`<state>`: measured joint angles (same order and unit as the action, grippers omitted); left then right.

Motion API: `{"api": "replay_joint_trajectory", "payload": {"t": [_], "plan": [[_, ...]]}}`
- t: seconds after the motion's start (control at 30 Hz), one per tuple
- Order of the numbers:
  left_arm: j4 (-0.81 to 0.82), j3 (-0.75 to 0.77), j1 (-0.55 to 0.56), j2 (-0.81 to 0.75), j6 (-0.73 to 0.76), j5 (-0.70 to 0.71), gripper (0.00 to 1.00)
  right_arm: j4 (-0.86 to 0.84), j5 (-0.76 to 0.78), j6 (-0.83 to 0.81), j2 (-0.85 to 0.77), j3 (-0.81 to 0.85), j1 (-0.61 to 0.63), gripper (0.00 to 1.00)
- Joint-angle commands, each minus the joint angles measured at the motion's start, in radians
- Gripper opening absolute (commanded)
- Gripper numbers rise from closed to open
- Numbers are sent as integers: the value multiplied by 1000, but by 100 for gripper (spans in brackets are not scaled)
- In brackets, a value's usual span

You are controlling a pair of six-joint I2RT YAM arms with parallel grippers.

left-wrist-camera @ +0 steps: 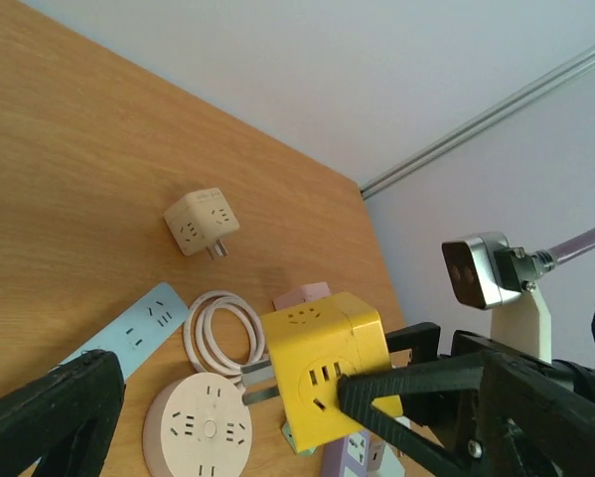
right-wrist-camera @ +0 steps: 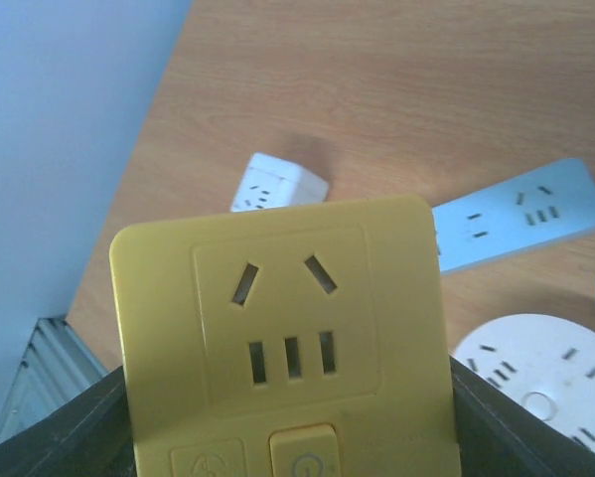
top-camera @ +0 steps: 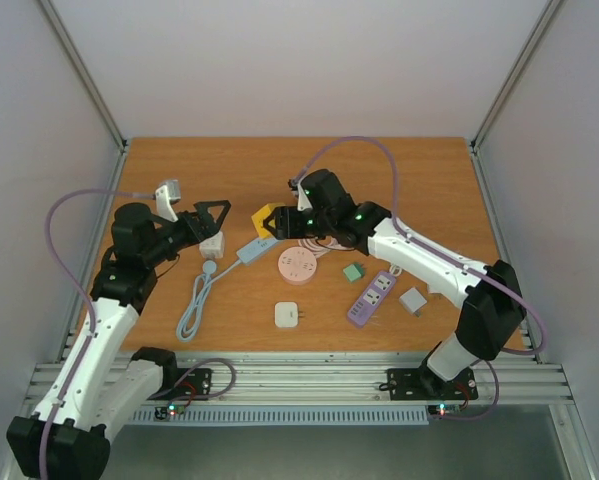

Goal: Insert the plug

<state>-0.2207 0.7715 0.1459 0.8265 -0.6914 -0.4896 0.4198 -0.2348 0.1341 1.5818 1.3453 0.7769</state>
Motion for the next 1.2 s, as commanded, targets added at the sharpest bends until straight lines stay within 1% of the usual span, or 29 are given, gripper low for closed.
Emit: {"api": "replay_joint_trajectory", "payload": {"t": [0.0, 0.13, 0.33, 0.4, 0.53, 0.63, 0.83, 0.93, 1.17], "plan": [[35, -6, 7, -4, -19, 12, 97, 19, -1, -105, -5, -7, -46, 61], [-15, -4, 7, -25, 1, 40, 97, 28, 51, -238, 36, 22, -69, 61], [-122, 28, 8, -67, 54, 99, 99, 58, 143, -407, 166, 98, -75, 59], [-154, 42, 7, -81, 80, 116, 99, 71, 188, -456, 210, 134, -75, 59], [-194, 54, 8, -109, 110, 147, 99, 122, 222, -534, 316, 233, -79, 59], [-213, 53, 7, -130, 127, 171, 99, 165, 231, -578, 375, 301, -83, 59], [-232, 48, 7, -137, 150, 187, 99, 235, 211, -648, 444, 364, -101, 58], [-233, 44, 7, -132, 154, 188, 99, 259, 202, -655, 456, 377, -110, 58], [-219, 41, 7, -106, 156, 183, 99, 247, 162, -665, 472, 368, -123, 58]]}}
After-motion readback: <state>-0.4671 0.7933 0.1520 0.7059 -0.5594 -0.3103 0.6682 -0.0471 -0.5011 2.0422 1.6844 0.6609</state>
